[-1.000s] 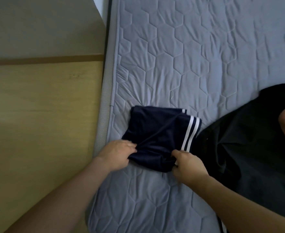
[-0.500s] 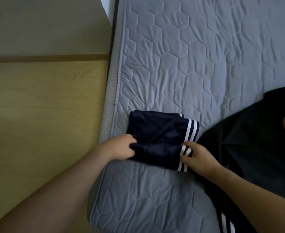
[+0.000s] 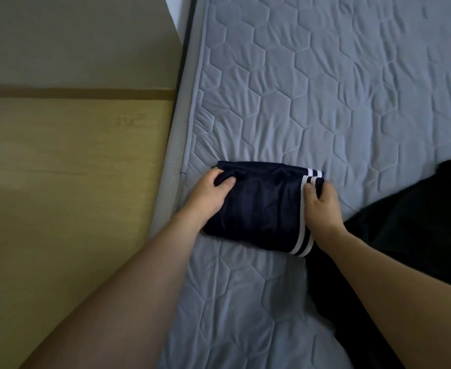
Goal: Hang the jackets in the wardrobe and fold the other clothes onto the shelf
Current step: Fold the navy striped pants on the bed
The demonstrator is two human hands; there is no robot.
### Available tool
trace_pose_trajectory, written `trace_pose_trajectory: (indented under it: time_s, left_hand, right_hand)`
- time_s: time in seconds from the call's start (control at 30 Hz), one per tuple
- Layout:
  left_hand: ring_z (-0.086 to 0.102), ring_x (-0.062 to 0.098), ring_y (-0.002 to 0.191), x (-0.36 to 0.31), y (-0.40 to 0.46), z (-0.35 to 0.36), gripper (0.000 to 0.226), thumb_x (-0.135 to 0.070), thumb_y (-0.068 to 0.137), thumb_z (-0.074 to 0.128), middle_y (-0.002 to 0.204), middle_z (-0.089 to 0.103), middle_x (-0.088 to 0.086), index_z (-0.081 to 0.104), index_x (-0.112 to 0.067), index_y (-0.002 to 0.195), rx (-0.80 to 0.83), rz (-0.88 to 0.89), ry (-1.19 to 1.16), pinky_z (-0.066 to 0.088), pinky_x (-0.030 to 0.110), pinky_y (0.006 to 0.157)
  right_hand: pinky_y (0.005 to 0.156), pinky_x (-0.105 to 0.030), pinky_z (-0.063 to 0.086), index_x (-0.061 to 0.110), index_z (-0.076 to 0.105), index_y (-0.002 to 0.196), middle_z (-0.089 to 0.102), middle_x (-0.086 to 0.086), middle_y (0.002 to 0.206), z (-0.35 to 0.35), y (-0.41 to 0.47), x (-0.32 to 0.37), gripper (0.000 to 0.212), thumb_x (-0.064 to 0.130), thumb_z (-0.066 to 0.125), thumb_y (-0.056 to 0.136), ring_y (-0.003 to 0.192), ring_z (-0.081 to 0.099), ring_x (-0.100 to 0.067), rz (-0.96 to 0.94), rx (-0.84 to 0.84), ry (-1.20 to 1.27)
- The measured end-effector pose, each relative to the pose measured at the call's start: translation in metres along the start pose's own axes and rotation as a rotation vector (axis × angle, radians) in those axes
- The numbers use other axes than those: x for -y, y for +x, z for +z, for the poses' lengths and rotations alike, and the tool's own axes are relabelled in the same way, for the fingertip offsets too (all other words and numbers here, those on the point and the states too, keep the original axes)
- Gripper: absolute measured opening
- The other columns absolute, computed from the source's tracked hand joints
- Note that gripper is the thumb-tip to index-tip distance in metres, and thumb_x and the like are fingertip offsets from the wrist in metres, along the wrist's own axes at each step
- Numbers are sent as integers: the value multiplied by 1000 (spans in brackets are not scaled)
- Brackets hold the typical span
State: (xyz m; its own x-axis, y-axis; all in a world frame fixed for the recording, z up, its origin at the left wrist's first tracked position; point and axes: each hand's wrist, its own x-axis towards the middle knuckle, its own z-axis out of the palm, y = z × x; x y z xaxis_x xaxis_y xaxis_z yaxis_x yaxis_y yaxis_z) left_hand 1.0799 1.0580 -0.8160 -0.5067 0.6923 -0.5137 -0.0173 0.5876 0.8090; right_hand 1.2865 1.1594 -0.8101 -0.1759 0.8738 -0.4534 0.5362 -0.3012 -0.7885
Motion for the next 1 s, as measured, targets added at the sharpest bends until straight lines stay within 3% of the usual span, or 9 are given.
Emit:
trace_pose_trajectory:
  time_s: [0.2, 0.27, 0.37, 0.47, 0.63, 0.73, 0.8, 0.9, 1.0]
  left_hand:
    - [41, 24, 116, 22, -58, -22, 31, -46, 79, 67, 129, 46, 3, 64, -17, 89, -191, 574, 752, 33, 33, 100]
    - [51, 23, 108, 28, -97, -40, 30, -48, 77, 64, 120, 54, 0, 60, -18, 81, 87, 703, 909, 40, 36, 92]
    - [58, 12, 103, 24, -127, -58, 34, -57, 79, 54, 112, 61, -12, 55, -23, 75, 431, 393, 873, 42, 33, 90]
    - [52, 21, 114, 8, -108, -49, 29, -40, 82, 60, 123, 57, -2, 62, -17, 101, 140, 490, 884, 42, 36, 96]
    - [3, 23, 149, -32, -39, 16, 93, -58, 81, 62, 162, 11, -3, 14, -26, 153, 356, 369, 1185, 7, 48, 120]
    - [25, 26, 143, -33, -19, 51, 64, -52, 87, 58, 153, 33, -1, 38, -26, 142, 505, 356, 1252, 14, 48, 118]
    - [53, 23, 113, -31, -15, 57, 27, -45, 92, 54, 123, 55, -1, 52, -28, 112, 505, 276, 1109, 39, 41, 98]
    - [56, 16, 91, -28, -15, 47, 13, -42, 92, 55, 103, 60, -6, 51, -32, 98, 487, 146, 935, 42, 33, 76]
    - [56, 13, 92, -21, -22, 22, 5, -38, 93, 55, 103, 61, -7, 53, -34, 93, 464, 22, 783, 40, 31, 77]
  right_hand:
    - [112, -35, 28, 14, 53, 94, 26, -11, 149, -20, -57, -22, 39, 33, 80, 74, 137, 30, -23, -559, 83, -404]
    - [107, -41, 36, 10, 56, 88, 43, -14, 138, -36, -81, -28, 36, 20, 83, 67, 126, 47, -33, -858, 315, -523]
    - [115, -45, 27, 11, 59, 109, 56, -9, 131, -48, -107, -34, 50, 15, 76, 63, 121, 55, -25, -928, 848, -810]
    - [119, -36, -11, 19, 46, 131, 26, -2, 155, -44, -126, -50, 55, 35, 63, 82, 144, 20, -15, -811, 1061, -1121]
    - [109, -31, 31, 22, 64, 104, 52, 2, 124, -22, -141, -46, 35, 51, 55, 87, 117, 49, -19, -489, 837, -907]
    - [89, -38, 43, 15, 62, 101, 53, -7, 105, -6, -153, -53, 27, 28, 67, 78, 99, 50, -26, -454, 133, -747]
    - [91, -41, 42, 8, 56, 111, 50, -16, 111, 2, -167, -59, 44, 19, 74, 73, 104, 48, -34, -14, -231, -454]
    - [93, -41, 48, 4, 51, 117, 56, -19, 118, 8, -187, -70, 49, 18, 76, 78, 104, 56, -35, 818, -231, 330]
    - [72, -31, 52, 2, 56, 114, 65, -13, 101, 7, -197, -73, 40, 16, 74, 82, 87, 64, -24, 936, -34, 554]
